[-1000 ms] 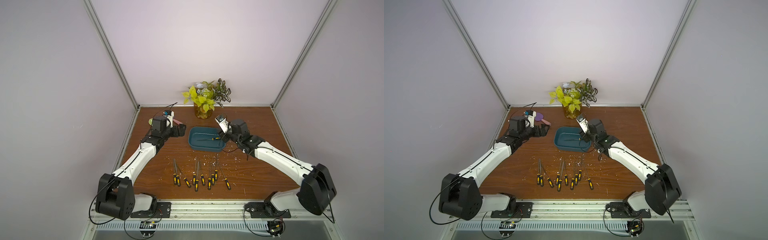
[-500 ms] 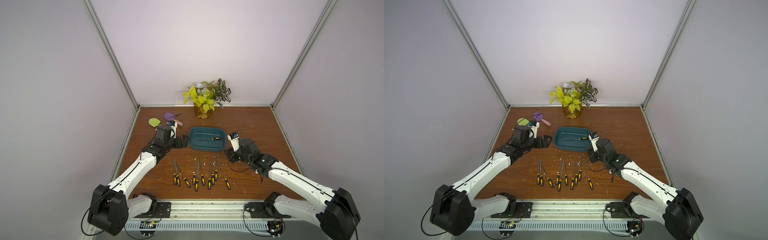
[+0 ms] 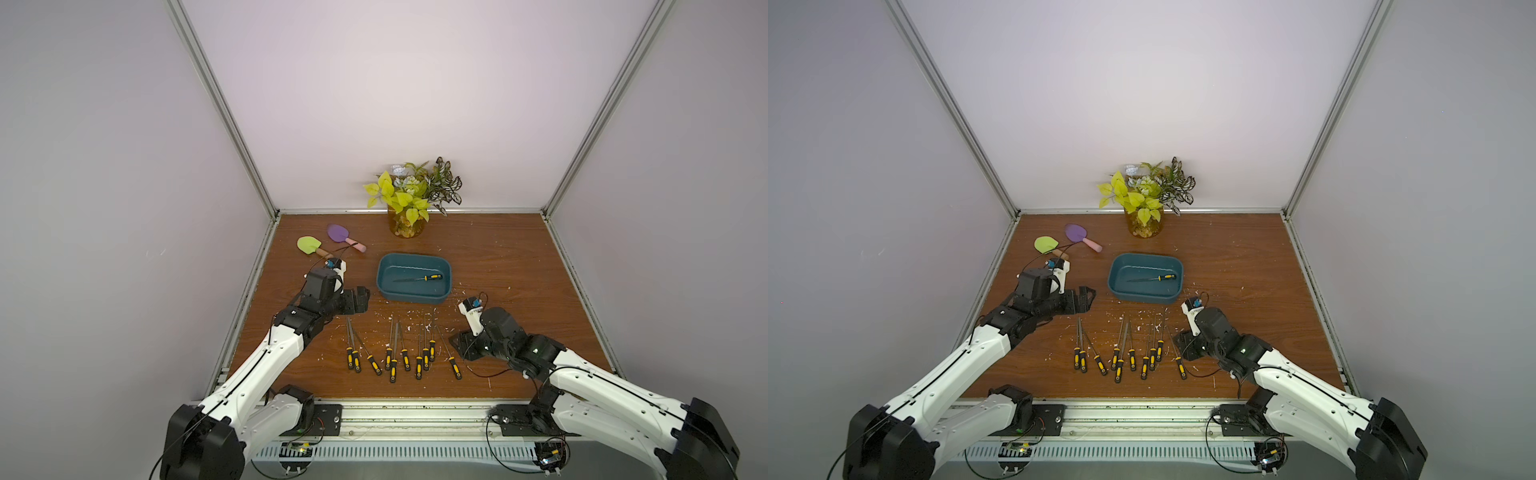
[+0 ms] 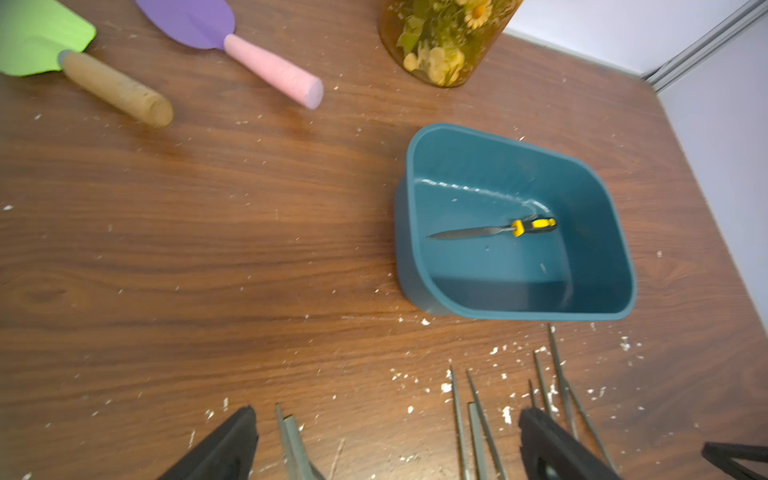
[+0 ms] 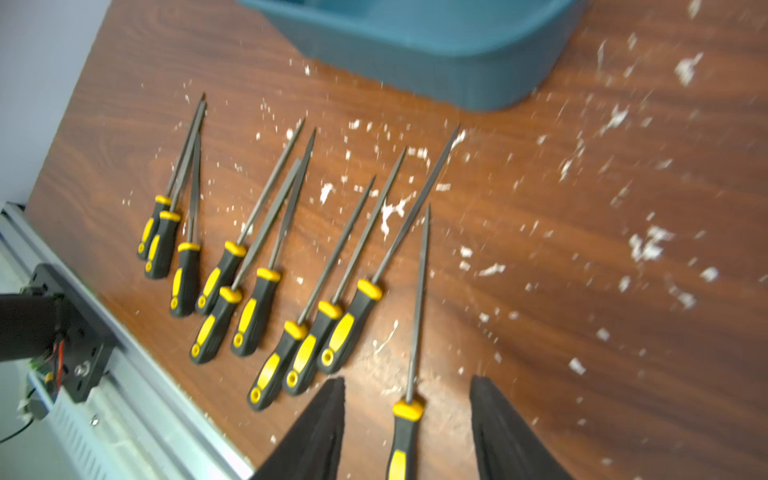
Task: Put the file tool into the storage box
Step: Pick up the file tool from the center of the board.
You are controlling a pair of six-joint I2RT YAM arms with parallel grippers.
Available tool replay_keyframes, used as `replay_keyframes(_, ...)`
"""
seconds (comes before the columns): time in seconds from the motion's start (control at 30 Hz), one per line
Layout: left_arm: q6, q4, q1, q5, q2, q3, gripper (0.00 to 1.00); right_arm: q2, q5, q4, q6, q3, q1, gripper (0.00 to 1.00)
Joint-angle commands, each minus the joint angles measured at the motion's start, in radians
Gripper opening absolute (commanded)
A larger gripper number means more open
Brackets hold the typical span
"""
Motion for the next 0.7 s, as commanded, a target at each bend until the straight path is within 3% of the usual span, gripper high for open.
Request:
replay_keyframes(0.0,0.032,-0.033,-0.001,-0.061,-0.021,0.005,1.0,-0.028,0.018,-0.069,0.089,-0.01,0.049,0.53)
replay_keyframes(0.17,0.026,-0.028,-0.001,-0.069,-0.059,-0.015,1.0,-0.047,0.074,-0.106,0.156,-0.029,0.15,0.52)
replay_keyframes(0.37,0.026,-0.047,-0.001,-0.087,-0.059,-0.018,1.0,0.039,0.151,-0.104,0.203,-0.029,0.267,0.52)
replay_keyframes(0.67,0.02,-0.051,-0.001,-0.108,-0.08,-0.025,1.0,0.088,0.239,-0.051,0.214,-0.053,0.302,0.51)
